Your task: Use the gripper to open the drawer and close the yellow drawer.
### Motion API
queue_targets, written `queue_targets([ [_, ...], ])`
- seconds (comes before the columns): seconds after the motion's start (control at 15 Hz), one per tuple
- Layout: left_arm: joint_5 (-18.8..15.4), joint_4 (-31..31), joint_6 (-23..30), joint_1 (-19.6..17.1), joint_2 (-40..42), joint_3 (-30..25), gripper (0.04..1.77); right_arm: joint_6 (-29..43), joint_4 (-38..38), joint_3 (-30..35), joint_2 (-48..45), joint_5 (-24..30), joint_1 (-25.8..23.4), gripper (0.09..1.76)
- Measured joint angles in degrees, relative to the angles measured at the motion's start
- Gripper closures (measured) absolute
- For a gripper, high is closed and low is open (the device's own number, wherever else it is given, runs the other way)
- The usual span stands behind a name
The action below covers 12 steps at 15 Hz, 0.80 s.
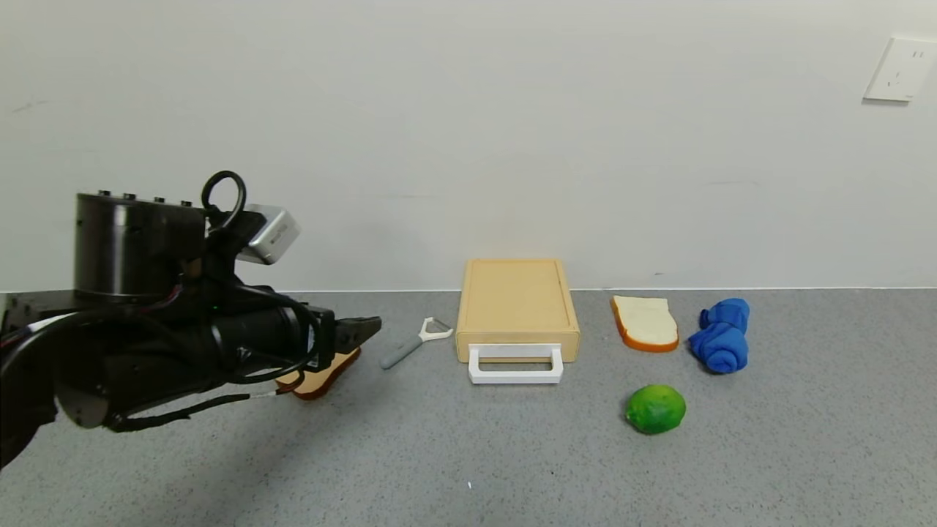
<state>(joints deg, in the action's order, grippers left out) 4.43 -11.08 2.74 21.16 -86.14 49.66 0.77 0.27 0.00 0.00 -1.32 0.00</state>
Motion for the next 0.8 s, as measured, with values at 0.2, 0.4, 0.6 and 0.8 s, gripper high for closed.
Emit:
queue_targets([
  [0.2, 2.3, 0.0, -0.2, -1.1, 6.5, -5.1, 0.16, 0.0, 0.0, 0.0, 0.0, 0.0, 0.0, 0.14],
  [0.4, 5.4, 0.2, -0.2, -2.8, 13.0, -9.3, 0.14, 0.0, 0.0, 0.0, 0.0, 0.0, 0.0, 0.14],
  [0.6, 6.2, 0.2, -0.3, -5.1, 20.1, -13.6, 0.12, 0.0, 0.0, 0.0, 0.0, 0.0, 0.0, 0.14],
  [0.8, 6.3, 0.7, -0.4, -8.1, 28.2, -17.2, 0.12, 0.0, 0.0, 0.0, 0.0, 0.0, 0.0, 0.14],
])
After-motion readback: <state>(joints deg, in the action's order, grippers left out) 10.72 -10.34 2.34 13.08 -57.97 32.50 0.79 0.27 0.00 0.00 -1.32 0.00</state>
